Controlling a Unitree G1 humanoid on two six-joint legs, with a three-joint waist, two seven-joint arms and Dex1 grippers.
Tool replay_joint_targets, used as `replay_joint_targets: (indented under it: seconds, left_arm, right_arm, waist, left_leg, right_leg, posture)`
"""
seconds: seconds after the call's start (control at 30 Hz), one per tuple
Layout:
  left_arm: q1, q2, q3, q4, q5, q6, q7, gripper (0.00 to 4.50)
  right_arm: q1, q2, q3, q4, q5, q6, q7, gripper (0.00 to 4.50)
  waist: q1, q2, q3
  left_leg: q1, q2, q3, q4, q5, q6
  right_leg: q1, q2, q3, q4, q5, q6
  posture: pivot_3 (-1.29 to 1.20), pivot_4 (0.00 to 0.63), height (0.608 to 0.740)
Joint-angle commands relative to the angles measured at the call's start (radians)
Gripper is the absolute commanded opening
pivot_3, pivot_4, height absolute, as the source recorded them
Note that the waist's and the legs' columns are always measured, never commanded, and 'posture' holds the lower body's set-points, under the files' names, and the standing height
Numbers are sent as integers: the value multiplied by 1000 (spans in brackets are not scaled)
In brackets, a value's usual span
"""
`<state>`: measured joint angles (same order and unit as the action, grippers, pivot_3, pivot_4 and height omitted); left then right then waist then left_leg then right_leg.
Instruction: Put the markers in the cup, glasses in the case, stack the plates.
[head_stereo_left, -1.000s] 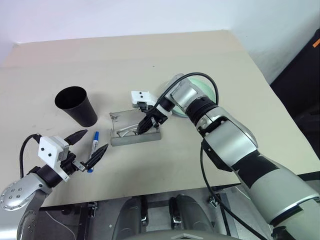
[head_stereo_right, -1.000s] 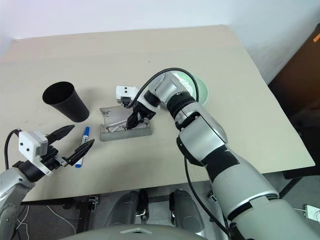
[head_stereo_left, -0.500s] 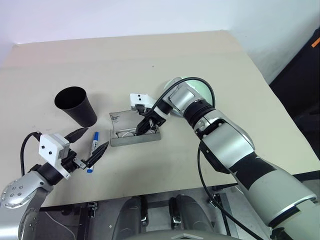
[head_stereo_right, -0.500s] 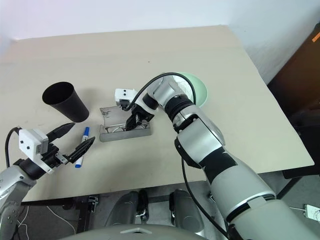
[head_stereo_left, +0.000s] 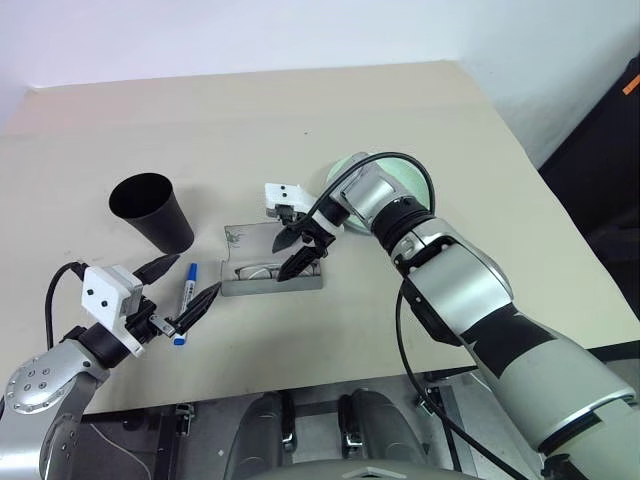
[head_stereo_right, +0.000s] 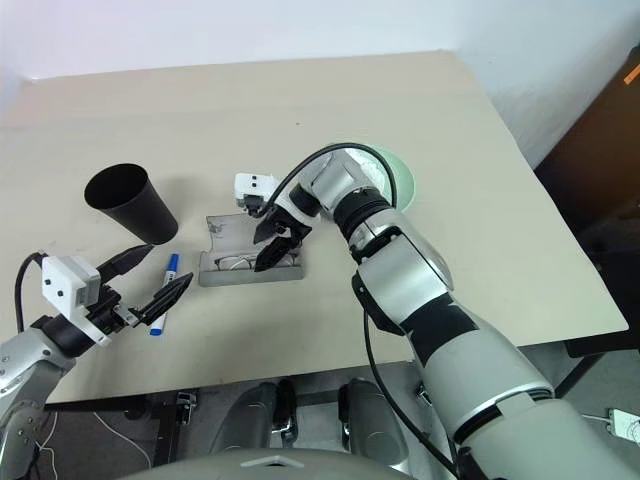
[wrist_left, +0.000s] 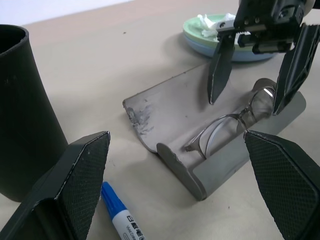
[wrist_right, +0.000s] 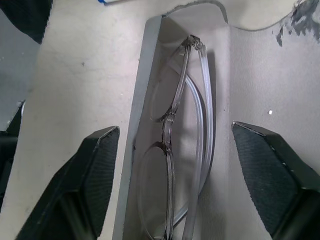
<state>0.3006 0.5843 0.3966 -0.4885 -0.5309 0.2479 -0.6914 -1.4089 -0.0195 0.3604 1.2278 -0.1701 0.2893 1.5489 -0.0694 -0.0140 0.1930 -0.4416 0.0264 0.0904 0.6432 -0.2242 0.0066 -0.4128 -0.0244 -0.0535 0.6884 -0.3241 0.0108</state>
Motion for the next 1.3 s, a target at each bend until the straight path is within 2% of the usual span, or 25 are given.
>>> replay_joint_targets:
  seconds: [0.03,0.13,0.27,0.33,0.4,0.53,0.57,0.73,0.87,1.03,1.3]
  left_arm:
    - [3,9,16,-5,4,-17,-12,4500]
    - [4,10,22,0,4,-22,-19,4500]
    - [4,8,25,2,3,-23,-24,4500]
    - [3,12,28,2,0,-17,-26,4500]
    - [-7,21,34,8,-8,-1,-27,4500]
    - [-20,30,43,10,-19,13,-26,4500]
    - [-21,31,44,9,-21,16,-25,4500]
    - [-23,31,46,-4,-23,30,-19,4500]
    - [-22,24,42,-20,-22,36,-8,4500]
    - [0,12,40,-45,-22,40,6,4500]
    - [18,6,44,-59,-23,42,16,4500]
  right_arm:
    - [-42,-9,-54,-12,37,15,10,3589]
    - [-67,-18,-108,-13,68,41,-6,3589]
    - [-81,-30,-258,-21,174,19,-135,2826]
    - [-83,-36,-280,-12,185,29,-162,2119]
    - [-84,-35,-304,11,186,43,-253,1414]
    - [-74,-17,-326,39,175,21,-387,191]
    - [-70,-8,-335,48,175,13,-452,36]
    - [-38,29,-330,86,126,-62,-715,36]
    - [-12,42,-301,106,75,-97,-751,36]
    - [2,39,-258,117,24,-79,-682,36]
    - [-26,17,-227,100,14,-6,-337,36]
  waist:
    - [0,0,0]
    - [0,0,0]
    - [0,0,0]
    - [0,0,0]
    - [0,0,0]
    - [0,0,0]
    - [-1,0,0]
    - [0,0,0]
    - [2,0,0]
    - [1,0,0]
    - [1,0,0]
  left_leg:
    - [0,0,0,0,0,0]
    - [0,0,0,1,0,0]
    - [0,0,-1,1,0,0]
    - [0,0,-1,1,0,0]
    - [0,0,-1,1,0,0]
    - [0,0,-1,2,0,0]
    - [0,0,-1,2,0,0]
    - [0,0,-1,2,1,0]
    - [0,0,-1,3,1,2]
    - [0,0,-1,4,2,3]
    - [3,0,-1,4,3,2]
  right_leg:
    - [0,0,0,0,0,0]
    - [0,0,0,0,0,0]
    - [1,0,0,1,0,0]
    - [1,0,-1,1,0,0]
    - [1,0,-1,1,0,0]
    - [1,0,-1,1,0,0]
    - [1,0,-1,1,0,0]
    - [1,0,-1,2,0,0]
    - [1,0,-1,2,0,0]
    - [2,0,-1,3,1,1]
    - [4,0,-1,5,1,1]
  posture:
    - [0,150,715]
    - [0,150,715]
    - [0,150,715]
    - [0,150,715]
    - [0,150,715]
    - [0,150,715]
    - [0,150,715]
    - [0,150,715]
    - [0,150,715]
    - [0,150,715]
    - [0,150,715]
